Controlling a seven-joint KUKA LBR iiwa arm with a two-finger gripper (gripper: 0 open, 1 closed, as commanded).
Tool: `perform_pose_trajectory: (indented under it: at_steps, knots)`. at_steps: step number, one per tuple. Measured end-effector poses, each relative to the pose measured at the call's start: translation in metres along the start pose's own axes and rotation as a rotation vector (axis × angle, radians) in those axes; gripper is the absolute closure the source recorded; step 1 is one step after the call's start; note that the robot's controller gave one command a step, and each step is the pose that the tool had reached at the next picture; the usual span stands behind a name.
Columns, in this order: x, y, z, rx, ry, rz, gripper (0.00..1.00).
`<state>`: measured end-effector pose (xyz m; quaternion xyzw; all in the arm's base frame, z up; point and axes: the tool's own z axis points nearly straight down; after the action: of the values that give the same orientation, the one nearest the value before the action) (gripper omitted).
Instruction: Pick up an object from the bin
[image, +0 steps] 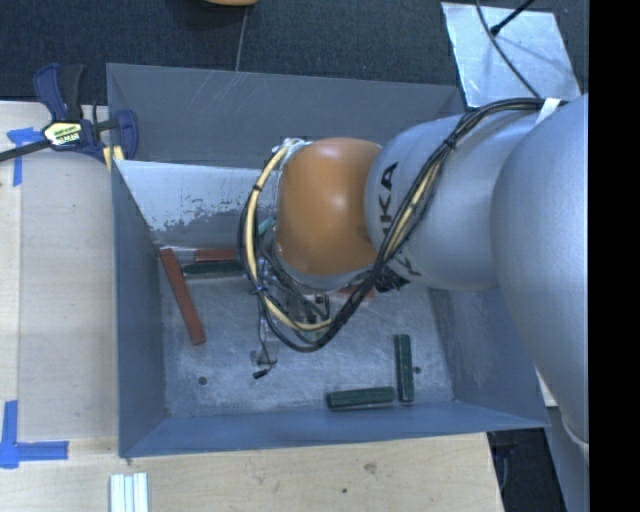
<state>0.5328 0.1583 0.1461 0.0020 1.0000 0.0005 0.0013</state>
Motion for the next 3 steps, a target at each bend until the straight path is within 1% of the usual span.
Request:
perform_pose_trajectory:
  at_steps: [1, 2, 3]
  knots:
    - [-0.043, 0.035, 0.005, 0.002, 0.000, -0.155, 0.00]
    - [-0.055, 0.062, 0.014, 0.000, -0.002, -0.501, 0.00]
    - [-0.053, 0.077, 0.017, -0.001, -0.002, -0.508, 0.00]
